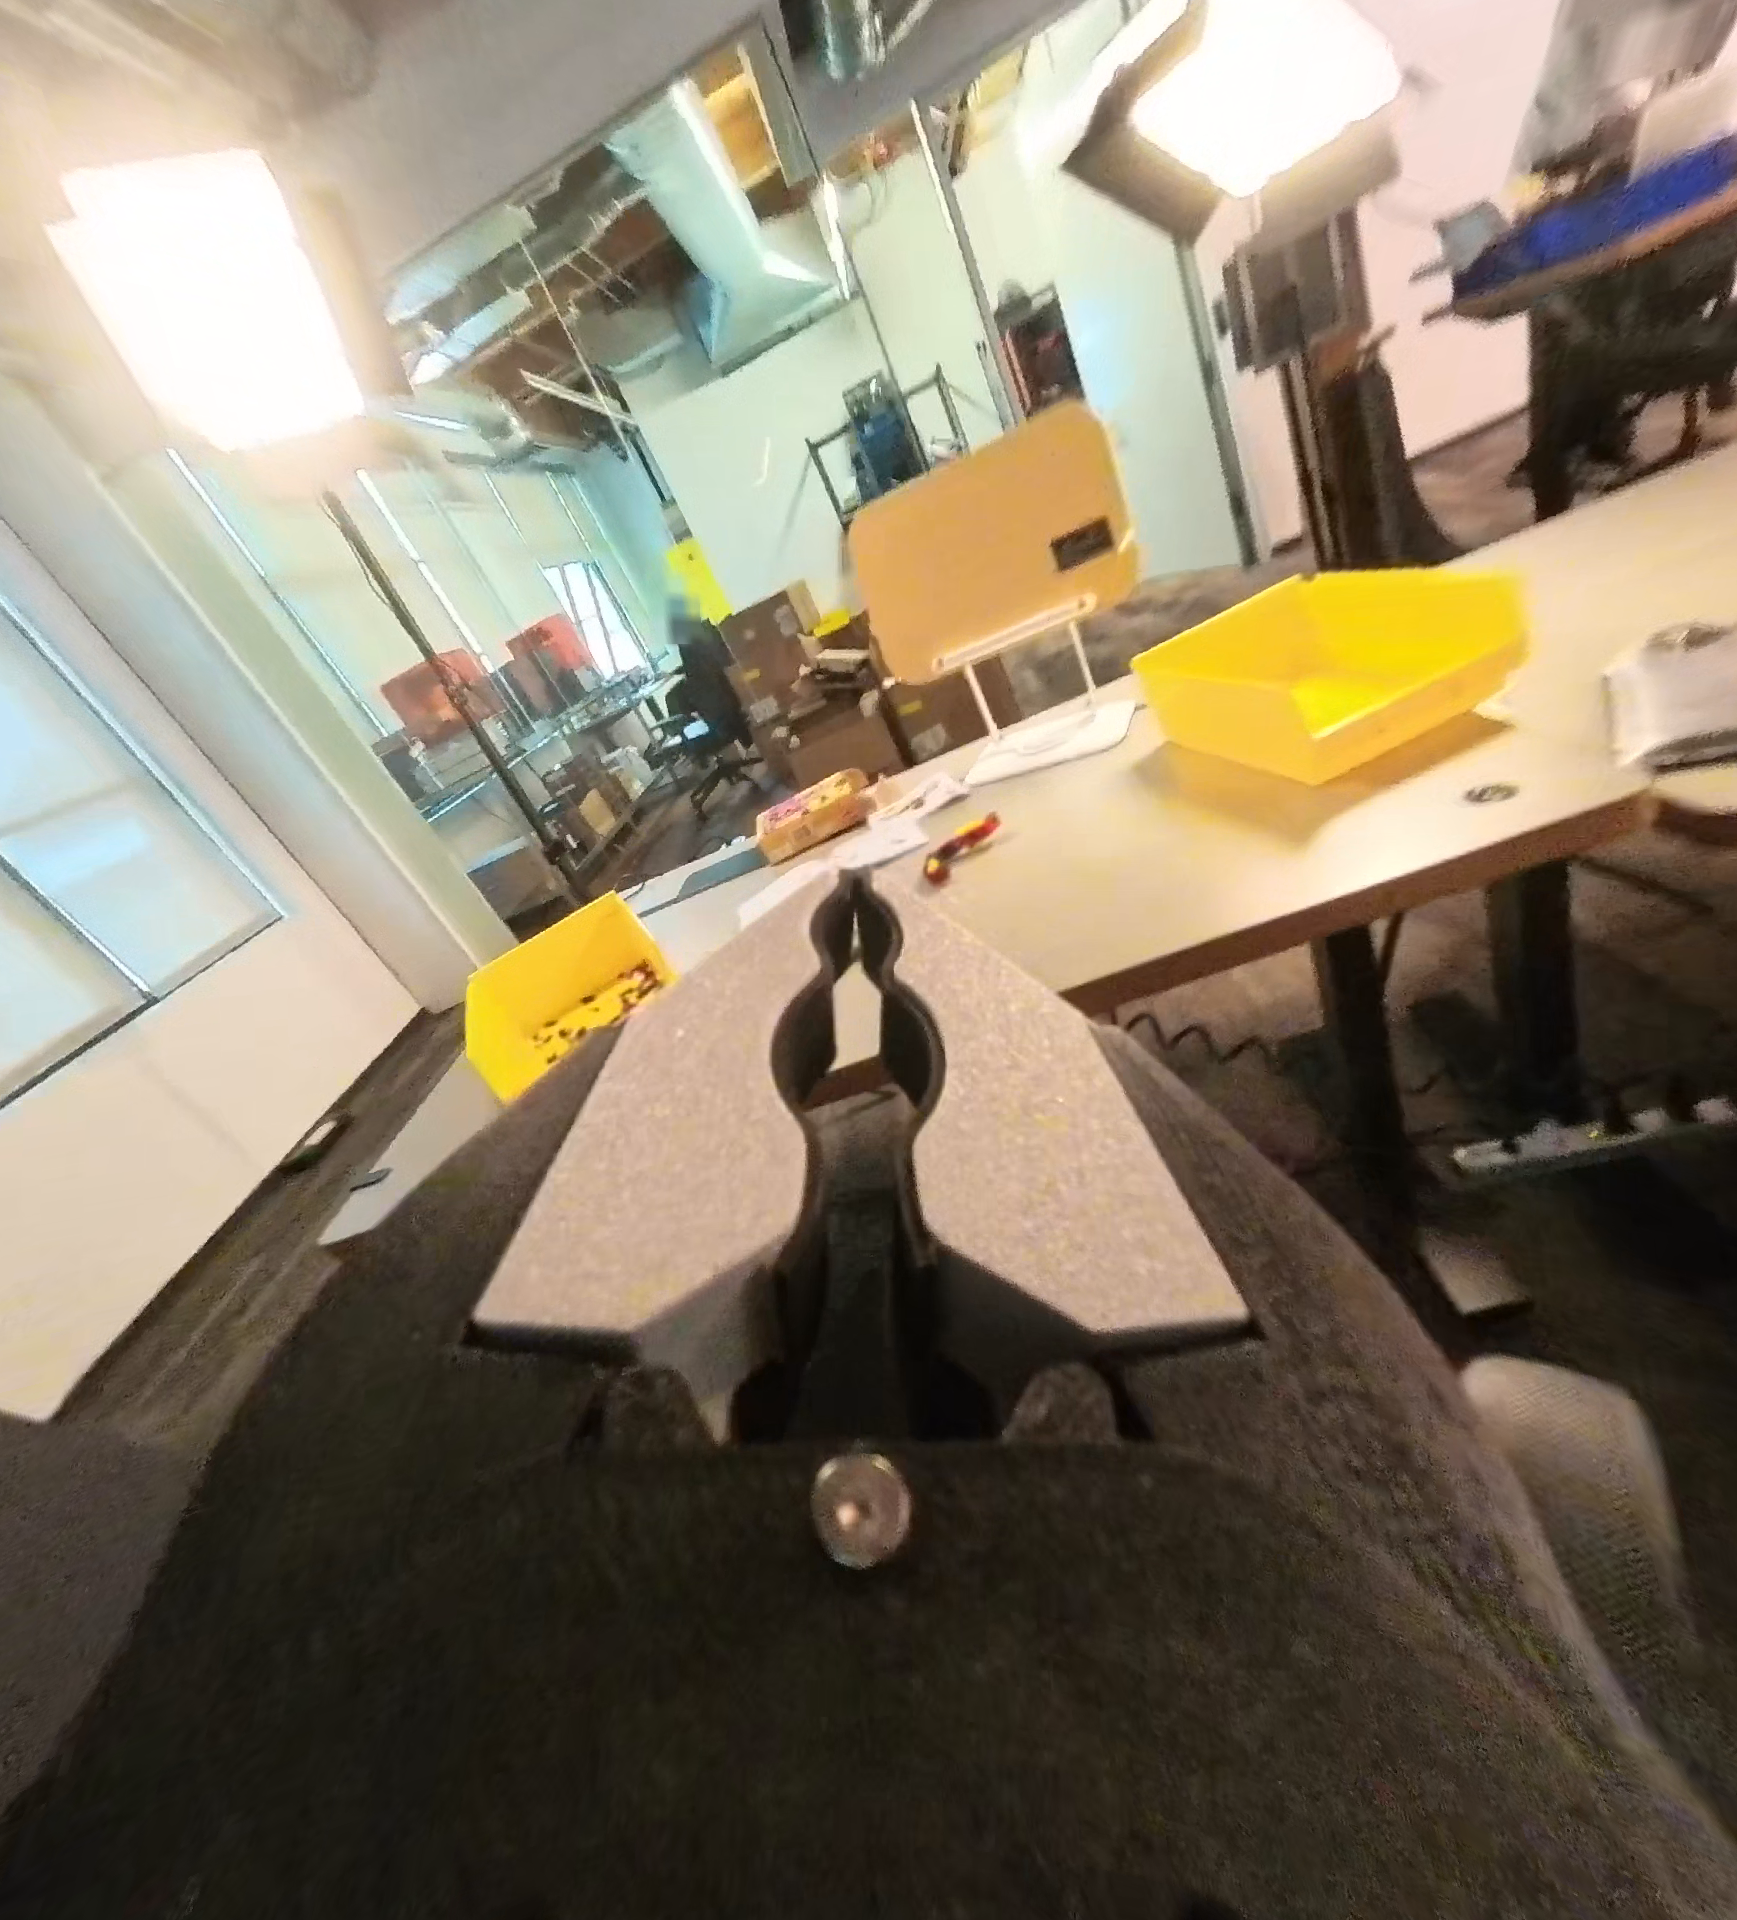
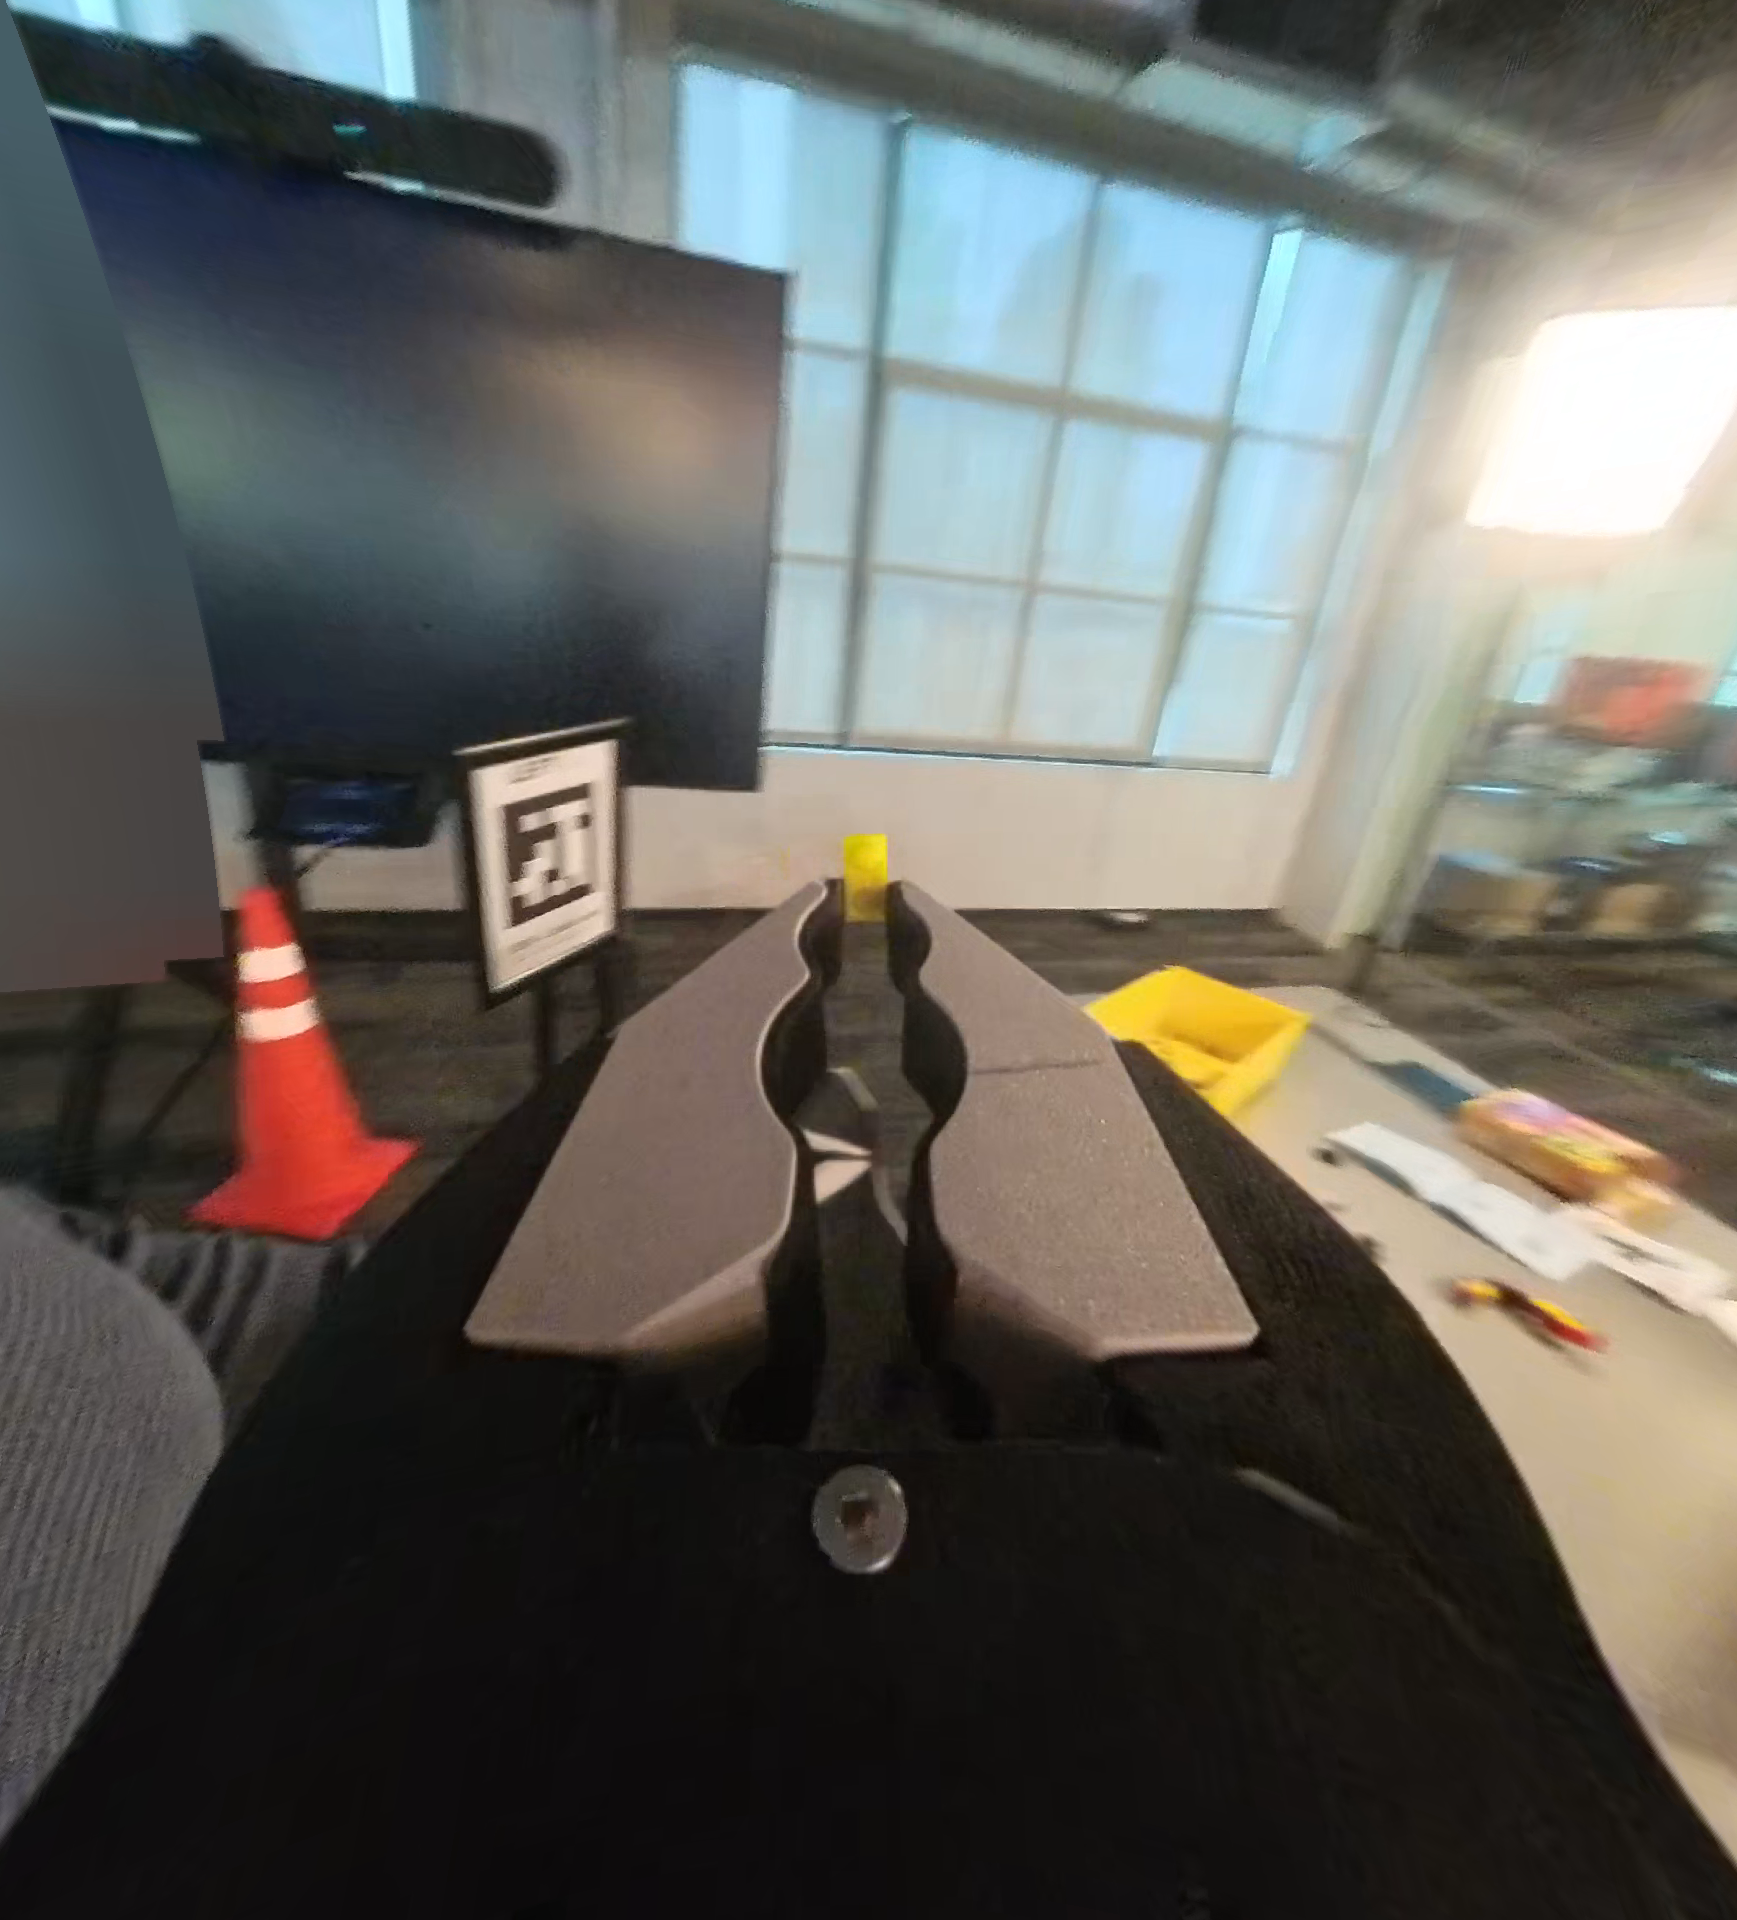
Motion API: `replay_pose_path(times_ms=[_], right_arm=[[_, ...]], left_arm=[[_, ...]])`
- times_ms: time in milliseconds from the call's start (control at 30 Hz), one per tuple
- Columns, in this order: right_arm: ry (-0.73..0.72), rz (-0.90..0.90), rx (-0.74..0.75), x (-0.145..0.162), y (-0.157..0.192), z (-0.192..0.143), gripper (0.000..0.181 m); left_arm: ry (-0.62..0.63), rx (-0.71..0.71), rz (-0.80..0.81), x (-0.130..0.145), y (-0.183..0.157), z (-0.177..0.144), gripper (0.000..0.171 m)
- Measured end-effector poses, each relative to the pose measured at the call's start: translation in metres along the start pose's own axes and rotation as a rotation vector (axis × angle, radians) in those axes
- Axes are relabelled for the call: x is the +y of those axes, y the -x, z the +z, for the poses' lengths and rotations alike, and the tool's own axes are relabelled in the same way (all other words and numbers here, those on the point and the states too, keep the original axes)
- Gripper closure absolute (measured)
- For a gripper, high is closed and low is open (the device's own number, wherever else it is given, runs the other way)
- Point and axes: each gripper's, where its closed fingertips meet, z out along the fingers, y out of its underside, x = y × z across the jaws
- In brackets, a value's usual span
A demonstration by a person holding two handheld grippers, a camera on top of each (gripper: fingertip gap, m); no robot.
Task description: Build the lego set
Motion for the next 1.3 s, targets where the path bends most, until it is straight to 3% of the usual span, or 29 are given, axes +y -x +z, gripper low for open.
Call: replay_pose_path(times_ms=[167, 200, 300, 433, 633, 700, 800, 1000, 1067, 1167, 1300], right_arm=[[-0.145, 0.034, 0.403, -0.056, -0.095, -0.084, 0.176], [-0.188, 0.045, 0.49, -0.063, -0.109, -0.109, 0.176], [-0.278, 0.033, 0.728, -0.077, -0.129, -0.171, 0.176], [-0.287, -0.073, 0.999, -0.085, -0.124, -0.221, 0.176], [-0.26, -0.21, 1.229, -0.093, -0.108, -0.242, 0.176], [-0.249, -0.25, 1.285, -0.094, -0.103, -0.245, 0.176], [-0.185, -0.317, 1.33, -0.098, -0.101, -0.246, 0.176], [0.062, -0.508, 1.429, -0.107, -0.1, -0.25, 0.176], [0.117, -0.587, 1.472, -0.112, -0.094, -0.257, 0.176], [0.161, -0.752, 1.665, -0.117, -0.069, -0.285, 0.176], [0.275, -0.824, 1.802, -0.103, -0.038, -0.317, 0.176]], left_arm=[[0.112, 0.06, 0.162, 0.056, 0.021, 0.034, 0.171], [0.119, 0.022, 0.116, 0.061, 0.029, 0.037, 0.171], [0.116, 0.173, 0.071, 0.066, 0.008, 0.035, 0.171], [0.1, 0.137, 0.24, 0.078, 0.027, 0.031, 0.171], [0.229, 0.227, 0.297, 0.136, 0.059, 0.038, 0.171], [0.285, 0.244, 0.263, 0.155, 0.071, 0.041, 0.171], [0.418, 0.3, 0.074, 0.187, 0.074, 0.048, 0.171], [0.44, 0.104, -0.003, 0.219, 0.102, 0.077, 0.171], [0.449, 0.098, -0.057, 0.223, 0.097, 0.075, 0.171], [0.48, 0.137, -0.088, 0.221, 0.075, 0.067, 0.171], [0.409, 0.174, -0.104, 0.183, 0.047, 0.068, 0.171]])
